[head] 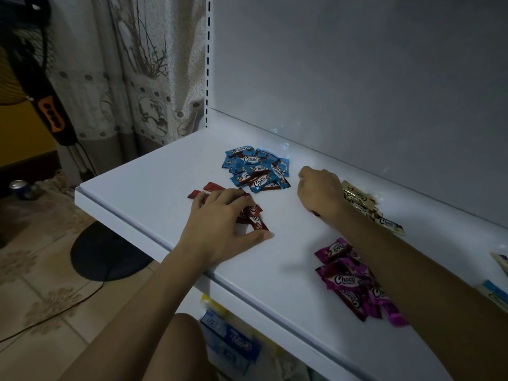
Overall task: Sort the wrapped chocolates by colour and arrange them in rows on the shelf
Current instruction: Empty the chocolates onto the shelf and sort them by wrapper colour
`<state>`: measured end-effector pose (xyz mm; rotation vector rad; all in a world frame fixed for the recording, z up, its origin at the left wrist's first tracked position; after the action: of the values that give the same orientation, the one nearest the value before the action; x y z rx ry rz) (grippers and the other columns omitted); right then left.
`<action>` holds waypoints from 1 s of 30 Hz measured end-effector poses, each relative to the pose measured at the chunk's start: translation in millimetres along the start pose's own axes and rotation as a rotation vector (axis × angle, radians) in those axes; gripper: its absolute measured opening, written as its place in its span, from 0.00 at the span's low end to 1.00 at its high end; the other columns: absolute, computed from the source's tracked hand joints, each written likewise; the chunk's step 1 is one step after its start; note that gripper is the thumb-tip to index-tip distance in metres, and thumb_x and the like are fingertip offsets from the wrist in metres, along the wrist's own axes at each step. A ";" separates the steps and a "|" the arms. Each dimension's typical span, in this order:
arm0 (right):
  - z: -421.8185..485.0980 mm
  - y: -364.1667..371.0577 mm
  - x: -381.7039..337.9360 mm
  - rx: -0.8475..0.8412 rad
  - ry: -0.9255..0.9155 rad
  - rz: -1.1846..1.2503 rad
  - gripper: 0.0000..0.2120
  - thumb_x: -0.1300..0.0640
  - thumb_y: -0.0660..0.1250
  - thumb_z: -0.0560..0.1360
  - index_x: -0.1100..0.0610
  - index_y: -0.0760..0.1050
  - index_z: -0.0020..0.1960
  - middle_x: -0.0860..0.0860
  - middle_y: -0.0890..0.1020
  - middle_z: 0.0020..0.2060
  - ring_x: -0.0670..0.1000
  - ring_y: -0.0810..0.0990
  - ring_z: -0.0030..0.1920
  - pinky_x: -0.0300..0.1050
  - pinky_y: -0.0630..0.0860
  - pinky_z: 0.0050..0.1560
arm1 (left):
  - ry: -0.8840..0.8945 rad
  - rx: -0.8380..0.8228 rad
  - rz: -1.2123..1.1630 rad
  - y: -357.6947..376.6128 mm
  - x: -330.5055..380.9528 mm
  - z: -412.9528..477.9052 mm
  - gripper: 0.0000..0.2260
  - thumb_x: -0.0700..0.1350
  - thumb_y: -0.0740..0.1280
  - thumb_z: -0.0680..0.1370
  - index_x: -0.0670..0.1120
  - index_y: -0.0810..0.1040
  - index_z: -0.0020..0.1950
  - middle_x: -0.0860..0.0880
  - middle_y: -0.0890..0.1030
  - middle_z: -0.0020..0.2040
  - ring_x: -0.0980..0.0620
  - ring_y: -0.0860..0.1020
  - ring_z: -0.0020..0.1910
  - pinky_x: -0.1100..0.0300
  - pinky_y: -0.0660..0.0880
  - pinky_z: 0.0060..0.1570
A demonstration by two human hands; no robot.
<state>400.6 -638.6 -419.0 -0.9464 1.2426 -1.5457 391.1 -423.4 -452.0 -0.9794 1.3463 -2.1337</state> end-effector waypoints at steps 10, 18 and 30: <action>-49.6 -2.3 -75.3 -0.150 -0.087 0.825 0.10 0.59 0.59 0.79 0.52 0.76 0.56 0.50 0.80 0.54 0.49 0.78 0.53 0.45 0.75 0.54 | -0.005 0.114 0.029 -7.2 5.3 -7.1 0.36 0.77 0.52 0.65 0.58 0.78 0.60 0.54 0.76 0.62 0.50 0.70 0.64 0.43 0.58 0.66; -82.8 -17.6 -27.8 -0.019 -0.025 0.774 0.11 0.59 0.59 0.80 0.54 0.75 0.60 0.51 0.81 0.54 0.50 0.79 0.52 0.45 0.76 0.52 | 0.142 0.131 0.041 -14.0 30.5 2.2 0.30 0.65 0.56 0.73 0.50 0.73 0.68 0.49 0.77 0.64 0.46 0.73 0.64 0.49 0.66 0.63; -201.5 -39.5 176.1 0.293 0.313 0.266 0.17 0.58 0.60 0.79 0.58 0.72 0.67 0.57 0.72 0.68 0.58 0.68 0.69 0.53 0.62 0.70 | 0.553 -0.028 -0.187 66.3 261.1 22.9 0.33 0.60 0.61 0.75 0.45 0.64 0.75 0.43 0.67 0.73 0.43 0.66 0.71 0.47 0.66 0.67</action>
<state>152.7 -746.9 -416.2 -0.3434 1.2520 -1.6423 236.0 -642.3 -418.0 -0.5548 1.5789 -2.6619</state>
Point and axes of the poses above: each hand's wrist, its own z-axis towards the middle knuckle, its own y-axis out of the palm, x = y × z, the point moved 5 cm from there along z, towards the middle knuckle
